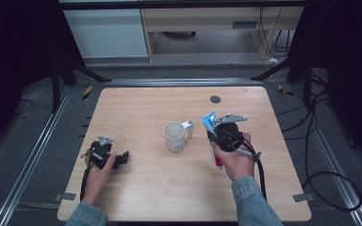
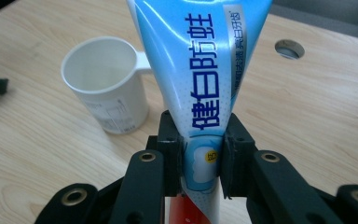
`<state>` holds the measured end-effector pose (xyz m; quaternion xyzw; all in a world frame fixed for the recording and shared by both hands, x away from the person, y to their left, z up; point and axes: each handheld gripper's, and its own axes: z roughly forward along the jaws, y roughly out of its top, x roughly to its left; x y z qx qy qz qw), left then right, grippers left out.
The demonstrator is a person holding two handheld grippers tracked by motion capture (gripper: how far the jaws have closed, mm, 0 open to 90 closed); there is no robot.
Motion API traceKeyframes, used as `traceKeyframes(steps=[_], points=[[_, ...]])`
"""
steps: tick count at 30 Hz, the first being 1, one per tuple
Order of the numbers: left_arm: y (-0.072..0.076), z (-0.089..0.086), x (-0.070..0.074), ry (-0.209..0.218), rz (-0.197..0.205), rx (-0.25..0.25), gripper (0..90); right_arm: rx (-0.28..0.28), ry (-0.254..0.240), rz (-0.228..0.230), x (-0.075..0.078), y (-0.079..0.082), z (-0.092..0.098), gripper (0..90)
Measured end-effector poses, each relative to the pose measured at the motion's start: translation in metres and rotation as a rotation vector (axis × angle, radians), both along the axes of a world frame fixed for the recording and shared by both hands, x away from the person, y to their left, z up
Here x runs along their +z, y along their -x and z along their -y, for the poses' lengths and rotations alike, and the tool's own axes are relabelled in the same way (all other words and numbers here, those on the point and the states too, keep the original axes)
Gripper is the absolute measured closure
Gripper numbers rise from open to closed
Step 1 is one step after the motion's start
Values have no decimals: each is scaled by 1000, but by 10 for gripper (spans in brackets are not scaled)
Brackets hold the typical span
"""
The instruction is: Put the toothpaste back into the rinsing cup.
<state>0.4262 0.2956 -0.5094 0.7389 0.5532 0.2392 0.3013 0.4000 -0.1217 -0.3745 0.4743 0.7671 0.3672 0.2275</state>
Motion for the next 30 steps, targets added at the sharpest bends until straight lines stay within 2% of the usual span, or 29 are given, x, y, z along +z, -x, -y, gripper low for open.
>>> traceKeyframes(steps=[1,6,13,16,30], points=[[0,0,0,0,0,0,0,0,0,0,0,0,0,732],[0,0,0,0,0,0,0,-7,-42,62,9,2,-11,733],[0,0,0,0,0,2,0,-16,-65,111,21,2,-17,732],[0,0,0,-1,0,1,0,-20,-87,147,28,0,-21,732],[1,2,0,2,4,4,0,-23,-109,228,53,-9,-30,732]])
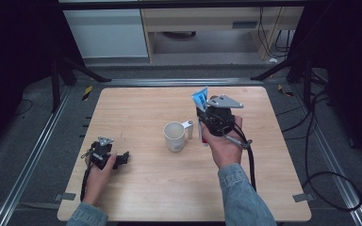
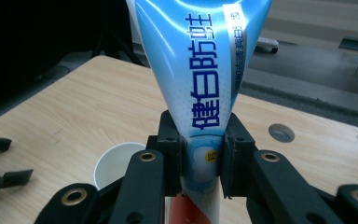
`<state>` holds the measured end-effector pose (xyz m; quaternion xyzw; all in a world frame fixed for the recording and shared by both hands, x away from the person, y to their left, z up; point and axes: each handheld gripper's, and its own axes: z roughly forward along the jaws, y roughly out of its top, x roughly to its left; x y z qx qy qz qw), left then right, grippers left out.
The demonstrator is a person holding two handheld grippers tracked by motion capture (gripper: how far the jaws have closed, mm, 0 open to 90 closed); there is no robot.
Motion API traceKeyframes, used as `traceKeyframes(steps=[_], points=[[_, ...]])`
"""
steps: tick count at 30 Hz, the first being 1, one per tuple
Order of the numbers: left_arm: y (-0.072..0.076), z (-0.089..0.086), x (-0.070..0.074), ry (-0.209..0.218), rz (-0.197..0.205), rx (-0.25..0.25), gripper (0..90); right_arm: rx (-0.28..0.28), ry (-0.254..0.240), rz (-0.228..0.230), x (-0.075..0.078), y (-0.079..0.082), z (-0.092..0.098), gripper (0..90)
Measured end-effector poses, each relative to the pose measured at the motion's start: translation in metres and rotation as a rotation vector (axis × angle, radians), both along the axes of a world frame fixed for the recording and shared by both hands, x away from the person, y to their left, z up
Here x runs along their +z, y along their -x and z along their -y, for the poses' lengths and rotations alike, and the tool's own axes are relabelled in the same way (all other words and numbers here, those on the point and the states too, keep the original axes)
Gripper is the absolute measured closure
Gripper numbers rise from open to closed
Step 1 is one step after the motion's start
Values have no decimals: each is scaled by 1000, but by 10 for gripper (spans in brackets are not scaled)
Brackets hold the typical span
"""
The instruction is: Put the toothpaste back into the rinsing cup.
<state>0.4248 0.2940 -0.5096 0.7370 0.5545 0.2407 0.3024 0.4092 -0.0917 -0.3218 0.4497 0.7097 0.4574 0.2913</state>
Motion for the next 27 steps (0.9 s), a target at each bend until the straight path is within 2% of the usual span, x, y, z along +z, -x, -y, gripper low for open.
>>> traceKeyframes(steps=[8,27], points=[[0,0,0,-3,0,-3,0,7,-31,51,13,-10,-10,733],[-1,-1,0,-4,0,-10,0,1,-98,103,14,-24,-25,733]])
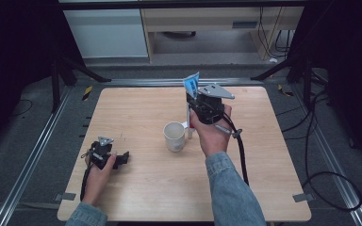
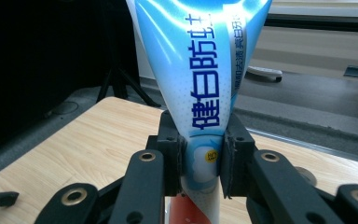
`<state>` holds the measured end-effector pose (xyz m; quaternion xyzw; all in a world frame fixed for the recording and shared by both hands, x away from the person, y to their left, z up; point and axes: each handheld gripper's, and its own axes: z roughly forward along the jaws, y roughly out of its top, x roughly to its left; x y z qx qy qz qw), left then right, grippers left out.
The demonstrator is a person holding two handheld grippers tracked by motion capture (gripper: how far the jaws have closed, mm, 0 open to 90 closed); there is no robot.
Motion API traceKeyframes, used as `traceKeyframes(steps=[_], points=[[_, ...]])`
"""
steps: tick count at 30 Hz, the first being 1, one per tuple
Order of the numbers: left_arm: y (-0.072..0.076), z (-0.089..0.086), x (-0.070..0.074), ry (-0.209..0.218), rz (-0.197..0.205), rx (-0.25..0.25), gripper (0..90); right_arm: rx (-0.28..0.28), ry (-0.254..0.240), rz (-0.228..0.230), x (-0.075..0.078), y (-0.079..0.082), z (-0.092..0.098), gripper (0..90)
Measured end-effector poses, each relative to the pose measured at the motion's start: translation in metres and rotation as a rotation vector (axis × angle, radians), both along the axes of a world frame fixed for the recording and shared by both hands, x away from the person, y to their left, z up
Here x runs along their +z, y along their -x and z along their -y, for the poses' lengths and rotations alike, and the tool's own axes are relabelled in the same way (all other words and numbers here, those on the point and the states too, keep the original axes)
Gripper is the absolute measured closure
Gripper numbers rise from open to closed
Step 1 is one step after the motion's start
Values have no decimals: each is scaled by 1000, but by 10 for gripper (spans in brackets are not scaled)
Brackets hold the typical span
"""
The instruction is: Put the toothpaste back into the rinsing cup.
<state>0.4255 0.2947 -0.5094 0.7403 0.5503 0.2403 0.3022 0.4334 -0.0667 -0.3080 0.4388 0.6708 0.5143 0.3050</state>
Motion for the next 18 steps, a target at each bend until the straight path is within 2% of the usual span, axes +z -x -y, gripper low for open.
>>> traceKeyframes(steps=[3,18], points=[[0,0,0,0,0,0,0,3,-30,5,-2,-4,-5,733],[0,0,0,3,-1,1,0,17,-65,23,-17,-17,-29,732]])
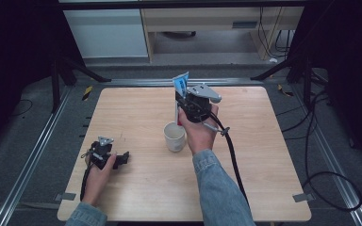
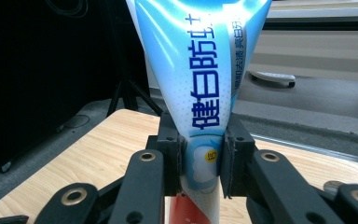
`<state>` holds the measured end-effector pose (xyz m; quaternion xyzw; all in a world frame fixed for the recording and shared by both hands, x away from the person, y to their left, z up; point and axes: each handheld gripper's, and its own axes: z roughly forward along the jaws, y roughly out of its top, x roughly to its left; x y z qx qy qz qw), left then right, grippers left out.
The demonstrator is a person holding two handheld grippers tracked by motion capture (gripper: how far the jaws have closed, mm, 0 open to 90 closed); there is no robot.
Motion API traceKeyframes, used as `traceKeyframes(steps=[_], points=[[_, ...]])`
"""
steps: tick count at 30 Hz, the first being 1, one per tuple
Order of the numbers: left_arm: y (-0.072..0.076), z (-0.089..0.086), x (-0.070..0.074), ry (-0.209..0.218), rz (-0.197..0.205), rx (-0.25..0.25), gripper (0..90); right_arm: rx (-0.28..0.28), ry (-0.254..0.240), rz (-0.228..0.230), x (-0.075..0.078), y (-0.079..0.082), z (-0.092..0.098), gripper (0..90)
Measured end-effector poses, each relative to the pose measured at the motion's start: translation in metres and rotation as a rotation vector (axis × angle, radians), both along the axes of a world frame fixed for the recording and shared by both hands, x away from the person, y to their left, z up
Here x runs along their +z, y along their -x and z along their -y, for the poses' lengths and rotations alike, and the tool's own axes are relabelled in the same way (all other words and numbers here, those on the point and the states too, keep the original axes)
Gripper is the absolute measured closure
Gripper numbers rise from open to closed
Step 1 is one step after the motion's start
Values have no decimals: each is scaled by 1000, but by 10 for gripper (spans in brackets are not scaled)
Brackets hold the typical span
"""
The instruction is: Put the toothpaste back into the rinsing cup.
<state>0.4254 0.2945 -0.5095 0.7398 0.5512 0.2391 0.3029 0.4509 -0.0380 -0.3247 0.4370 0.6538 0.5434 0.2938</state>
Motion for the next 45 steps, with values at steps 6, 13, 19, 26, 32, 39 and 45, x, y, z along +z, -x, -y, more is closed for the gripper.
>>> traceKeyframes(steps=[6,13,19,26,32,39,45], points=[[0,0,0,0,0,0,0,5,-18,-11,-8,0,-5,732],[0,0,0,0,0,-1,0,13,-30,-16,-14,-2,-8,732],[0,0,0,0,0,-2,0,23,-26,-9,-18,-1,-12,732],[0,0,0,-1,-1,-2,0,22,-15,0,-22,1,-14,732],[0,0,0,-2,-2,-3,0,20,4,1,-31,4,-14,731],[0,0,0,-2,-2,-4,0,27,22,19,-33,7,-18,732],[0,0,0,-2,-2,-3,0,7,26,29,-39,6,-21,731]])
